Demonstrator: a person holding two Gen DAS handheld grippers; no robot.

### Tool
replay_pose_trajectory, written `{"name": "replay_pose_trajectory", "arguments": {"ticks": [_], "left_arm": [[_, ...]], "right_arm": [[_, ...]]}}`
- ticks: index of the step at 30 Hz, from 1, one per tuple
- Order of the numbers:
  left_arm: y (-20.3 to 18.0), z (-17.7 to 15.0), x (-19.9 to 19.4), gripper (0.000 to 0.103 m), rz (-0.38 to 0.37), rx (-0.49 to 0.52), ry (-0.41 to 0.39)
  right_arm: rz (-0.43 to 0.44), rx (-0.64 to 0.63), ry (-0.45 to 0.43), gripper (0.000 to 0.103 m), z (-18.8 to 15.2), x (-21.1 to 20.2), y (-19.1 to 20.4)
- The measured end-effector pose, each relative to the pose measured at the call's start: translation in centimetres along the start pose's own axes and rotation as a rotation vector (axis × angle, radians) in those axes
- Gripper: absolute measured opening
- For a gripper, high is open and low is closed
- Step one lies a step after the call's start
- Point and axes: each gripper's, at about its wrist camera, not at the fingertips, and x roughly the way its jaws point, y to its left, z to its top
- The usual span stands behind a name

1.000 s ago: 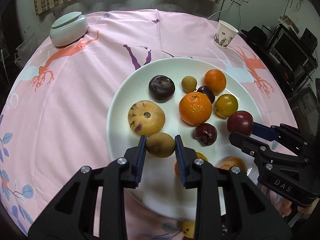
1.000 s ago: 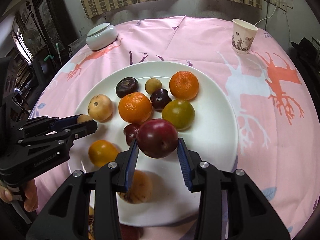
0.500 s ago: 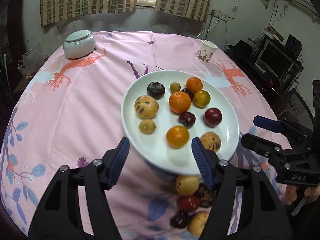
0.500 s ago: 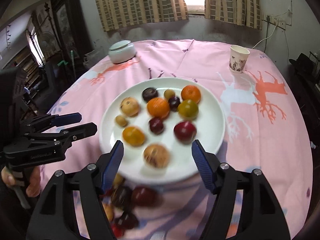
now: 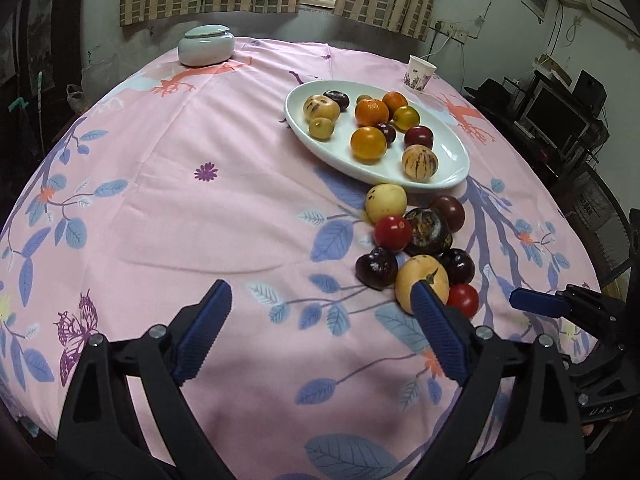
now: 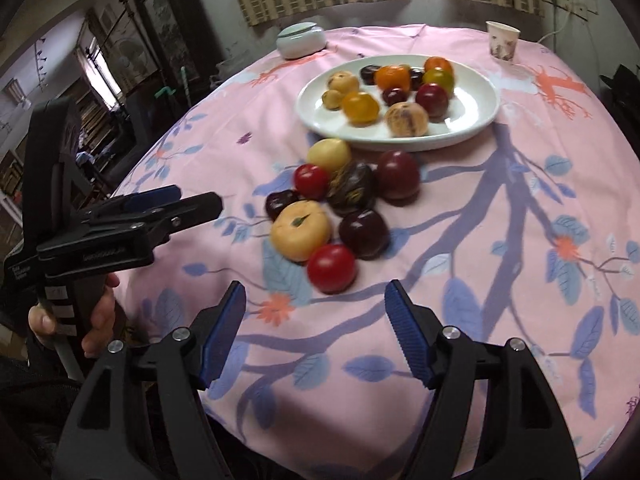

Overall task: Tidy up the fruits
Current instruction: 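Move both tools back toward the fruit pile, then grasp a red tomato with the right tool while the left tool grasps a pale yellow fruit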

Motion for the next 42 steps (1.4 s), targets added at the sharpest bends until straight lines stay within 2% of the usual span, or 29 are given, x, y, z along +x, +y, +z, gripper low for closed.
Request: {"name": "replay_pose_trajectory", "arguments": {"ticks": [5, 8, 11, 13, 14, 17, 20, 28, 31, 34, 40, 42], "left_arm": [[0.6, -0.5, -0.8, 0.093, 0.007, -0.022, -0.005], [0.9, -0.7, -1.0, 0.093, 0.007, -0.034, 0.001], [1.0, -1.0, -0.9, 0.093, 0.001, -0.041, 0.013], [0.7, -1.1, -0.8, 0.093, -0.012, -0.038, 0.022], [0.4, -1.1, -0.7, 0.093, -0.018, -0.033, 0.027], [-0.9, -1.2, -0.1, 0.093, -0.030, 0.001, 0.044], [-2.5, -1.2, 0.6, 0.093, -0.043, 0.042, 0.057], [-6.2, -1.5, 3.2, 0.090, -0.054, 0.107, 0.115], [-7.0, -1.6, 4.0, 0.083, -0.053, 0.115, 0.133], [-7.6, -1.6, 5.1, 0.068, -0.049, 0.121, 0.158], [-8.3, -0.9, 5.8, 0.064, -0.005, 0.121, 0.132], [-8.4, -0.9, 5.8, 0.058, 0.020, 0.123, 0.121]], "right_arm": [[-0.033, -0.045, -0.040, 0.073, -0.1, 0.4, 1.1], [-0.043, -0.047, -0.021, 0.068, 0.1, 1.5, 0.9], [-0.039, -0.026, 0.006, 0.052, 0.2, 2.9, 0.3], [-0.068, -0.017, -0.018, 0.034, 0.2, 3.3, -0.2], [-0.070, -0.018, -0.020, 0.031, 0.3, 3.3, -0.3], [-0.062, 0.011, -0.034, 0.031, 0.0, 2.2, -0.8], [-0.097, 0.026, -0.067, 0.031, -0.3, 0.4, -1.5], [-0.133, 0.119, -0.099, 0.031, -1.7, -2.7, -5.4], [-0.122, 0.127, -0.105, 0.031, -2.0, -3.1, -6.0], [-0.108, 0.129, -0.108, 0.031, -2.2, -3.2, -6.3], [-0.092, 0.147, -0.116, 0.031, -2.5, -3.7, -7.4], [-0.093, 0.152, -0.120, 0.031, -2.6, -4.0, -7.6]]}}
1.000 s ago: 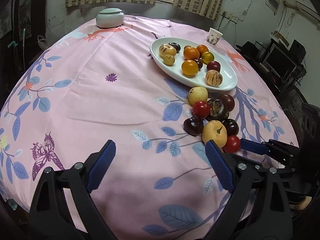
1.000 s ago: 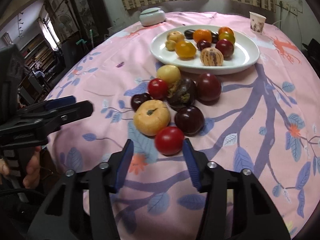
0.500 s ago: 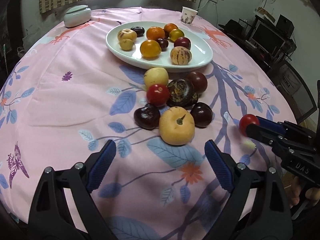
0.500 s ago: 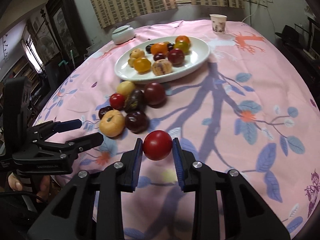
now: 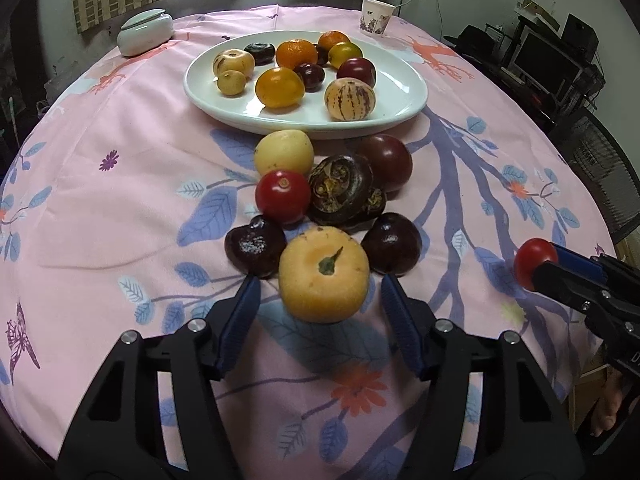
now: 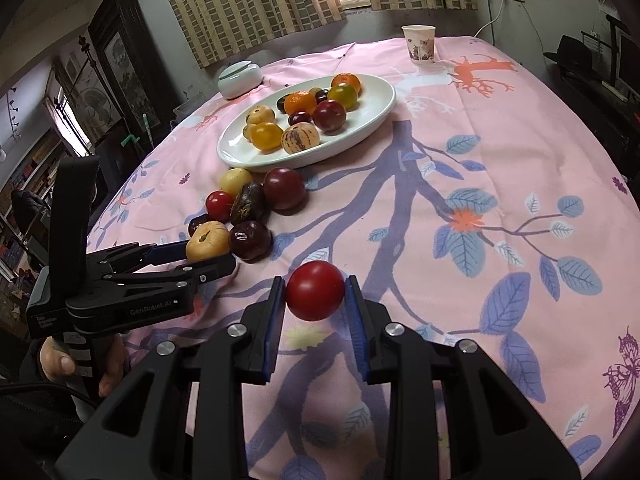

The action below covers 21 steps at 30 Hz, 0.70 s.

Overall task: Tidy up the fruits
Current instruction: 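Grasp a red tomato with the right tool while the left tool grasps a pale yellow fruit, then carry the tomato and pale yellow fruit onto the plate and release both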

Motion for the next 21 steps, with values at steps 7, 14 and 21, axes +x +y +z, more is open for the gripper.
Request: {"name": "replay_pose_trajectory", "arguments": {"ticks": [7, 14, 21], "left_arm": [[0.4, -0.5, -1.4, 0.042, -0.018, 0.014, -0.020], [2.0, -0.6, -3.5, 0.042, -0.044, -0.017, -0.064], [3.1, -0.4, -4.5, 0.043, -0.060, -0.025, -0.085]], "right_arm": [[0.009, -0.014, -0.002, 0.031, 0.2, -0.2, 0.9], [0.016, -0.029, 0.009, 0.031, 0.6, 0.4, 2.4], [0.010, -0.041, 0.017, 0.031, 1.0, 1.0, 3.6]]}}
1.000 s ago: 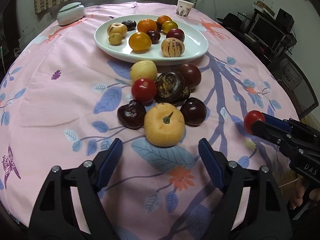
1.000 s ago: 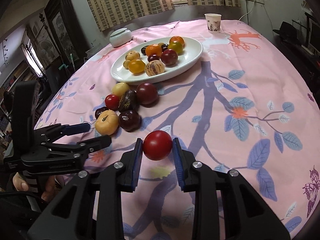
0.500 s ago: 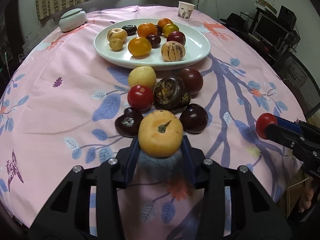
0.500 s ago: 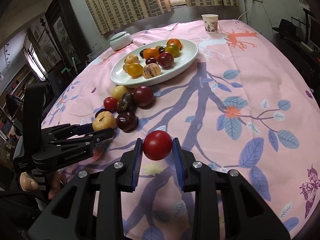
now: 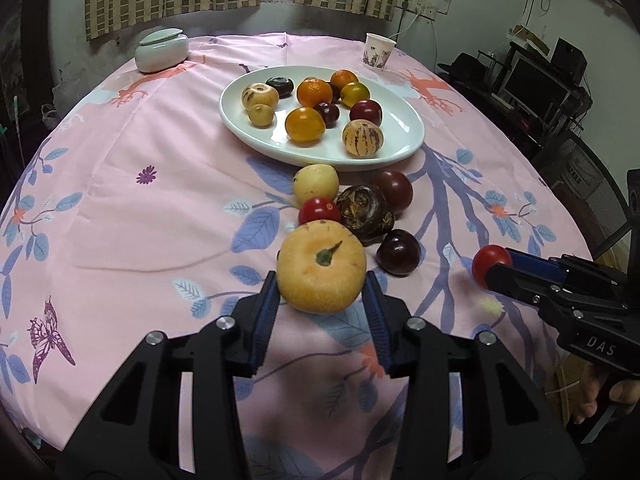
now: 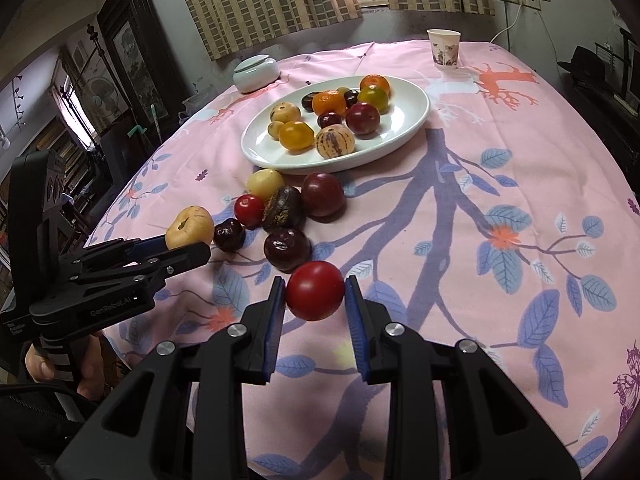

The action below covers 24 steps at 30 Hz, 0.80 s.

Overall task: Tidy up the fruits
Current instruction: 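Carry the tomato and pale yellow fruit onto the plate and release both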

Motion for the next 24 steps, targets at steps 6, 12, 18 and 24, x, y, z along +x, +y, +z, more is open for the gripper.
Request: {"name": "replay_pose_trajectory", "arguments": {"ticks": [6, 12, 18, 24], "left_arm": [[0.5, 0.2, -0.6, 0.043, -0.012, -0.006, -0.009], [0.8, 2.4, -0.3, 0.043, -0.039, 0.010, -0.002], [1.8, 9.4, 1.1, 0.043, -0.029, 0.027, -0.011], [2.1, 15.7, 4.4, 0.043, 0.016, 0.027, -0.010]], "right_arm": [[0.002, -0.018, 0.006, 0.031, 0.6, 0.3, 0.8], [0.013, -0.038, 0.005, 0.031, 2.7, 1.3, 0.5], [-0.045, -0.122, -0.042, 0.031, 8.1, 1.7, 0.3], [-0.094, -0.143, -0.045, 0.030, 14.0, 4.8, -1.0]]}}
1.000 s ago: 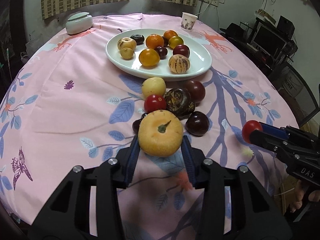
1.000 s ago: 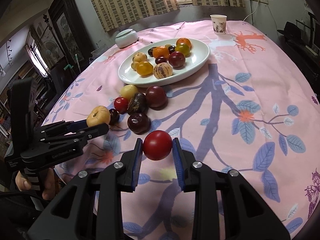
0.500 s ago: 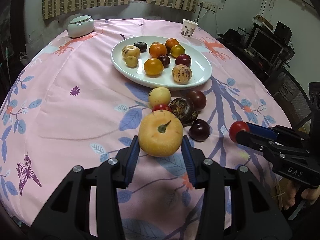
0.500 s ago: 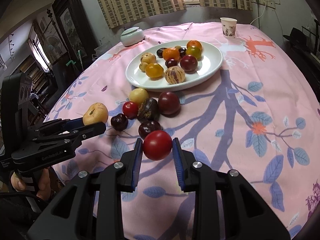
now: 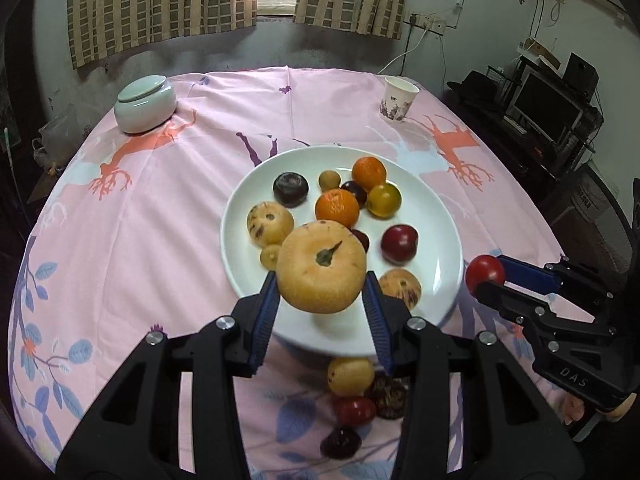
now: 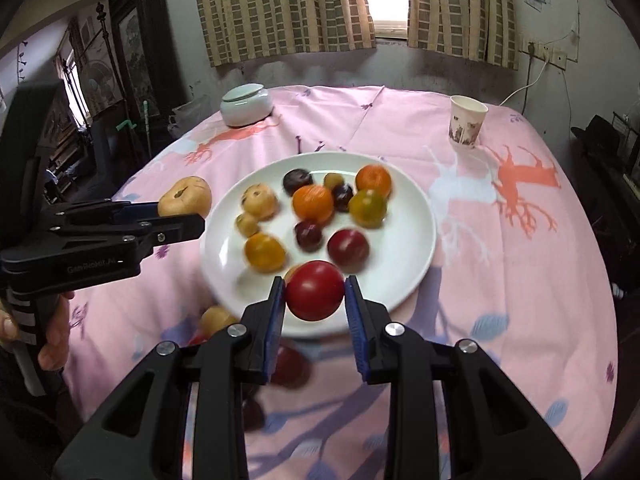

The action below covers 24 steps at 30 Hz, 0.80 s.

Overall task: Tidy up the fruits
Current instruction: 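Carry the tomato and pale yellow fruit onto the plate and release both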

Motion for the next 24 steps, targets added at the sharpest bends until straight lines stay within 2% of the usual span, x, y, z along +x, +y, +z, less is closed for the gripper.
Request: {"name": "replay_pose_trajectory", "arguments": {"ticks": [7, 15, 19, 21, 23, 24], "left_arm": [[0.3, 2.5, 5.2, 0.043, 0.006, -0.014, 0.071], [1.0, 3.1, 8.6, 0.043, 0.027, -0.010, 0.124], [1.3, 3.3, 9.4, 0.044, 0.009, -0.030, 0.149], [1.1, 3.5, 9.1, 0.048, 0.006, -0.026, 0.135], [0.9, 3.7, 8.4, 0.061, 0.008, -0.023, 0.115], [0.8, 3.8, 8.0, 0.062, 0.002, -0.026, 0.104]], "right_arm": [[-0.070, 0.011, 0.051, 0.030, 3.3, 5.8, -3.2], [-0.079, 0.047, 0.093, 0.031, 4.2, 9.5, -5.6], [-0.099, 0.031, 0.111, 0.031, 4.1, 10.3, -5.5], [-0.104, 0.017, 0.103, 0.032, 4.2, 10.2, -5.3], [-0.104, 0.015, 0.095, 0.032, 4.4, 10.0, -5.3], [-0.102, 0.018, 0.090, 0.034, 4.5, 9.8, -5.3]]}}
